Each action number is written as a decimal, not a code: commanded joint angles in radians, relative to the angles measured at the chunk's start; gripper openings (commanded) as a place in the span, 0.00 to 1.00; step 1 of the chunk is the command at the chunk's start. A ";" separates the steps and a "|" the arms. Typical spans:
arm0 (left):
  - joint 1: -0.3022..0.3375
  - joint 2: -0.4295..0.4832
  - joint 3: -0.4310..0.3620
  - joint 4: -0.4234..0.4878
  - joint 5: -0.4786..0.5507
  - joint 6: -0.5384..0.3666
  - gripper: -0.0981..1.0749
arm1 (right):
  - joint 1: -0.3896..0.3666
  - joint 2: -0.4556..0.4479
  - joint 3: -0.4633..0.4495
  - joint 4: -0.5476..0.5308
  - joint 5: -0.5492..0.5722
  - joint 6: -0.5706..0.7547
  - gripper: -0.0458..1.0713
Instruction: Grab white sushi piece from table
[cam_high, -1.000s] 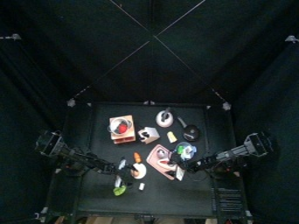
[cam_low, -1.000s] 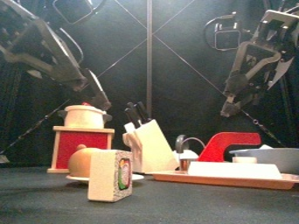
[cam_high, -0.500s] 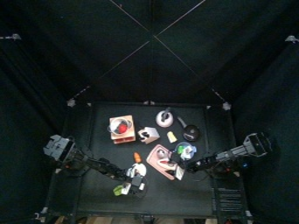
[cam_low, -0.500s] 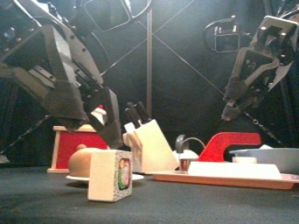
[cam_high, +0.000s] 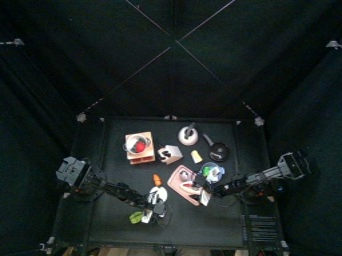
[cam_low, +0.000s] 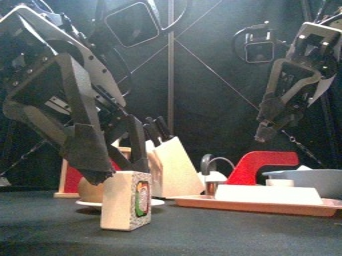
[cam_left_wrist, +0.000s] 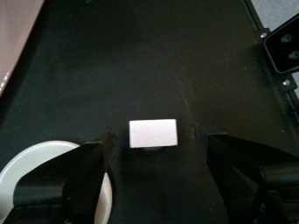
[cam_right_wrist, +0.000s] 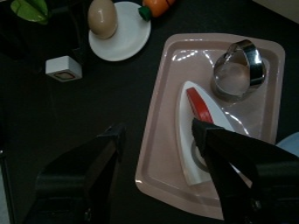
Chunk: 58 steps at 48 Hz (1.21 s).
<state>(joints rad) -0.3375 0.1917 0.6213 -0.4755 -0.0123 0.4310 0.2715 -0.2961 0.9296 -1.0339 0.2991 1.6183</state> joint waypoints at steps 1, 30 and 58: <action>0.003 -0.008 -0.025 0.011 -0.006 0.002 0.94 | 0.002 -0.006 -0.014 -0.002 -0.002 0.002 0.87; 0.002 -0.021 -0.040 0.041 -0.005 0.000 0.66 | 0.002 -0.006 -0.014 0.012 0.000 0.002 0.87; 0.003 -0.225 -0.008 0.218 -0.129 0.005 0.66 | -0.008 -0.020 -0.072 0.103 -0.014 -0.002 0.87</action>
<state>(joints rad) -0.3359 0.0199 0.6167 -0.3160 -0.0798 0.4357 0.2684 -0.2915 0.8989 -0.9373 0.2961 1.6214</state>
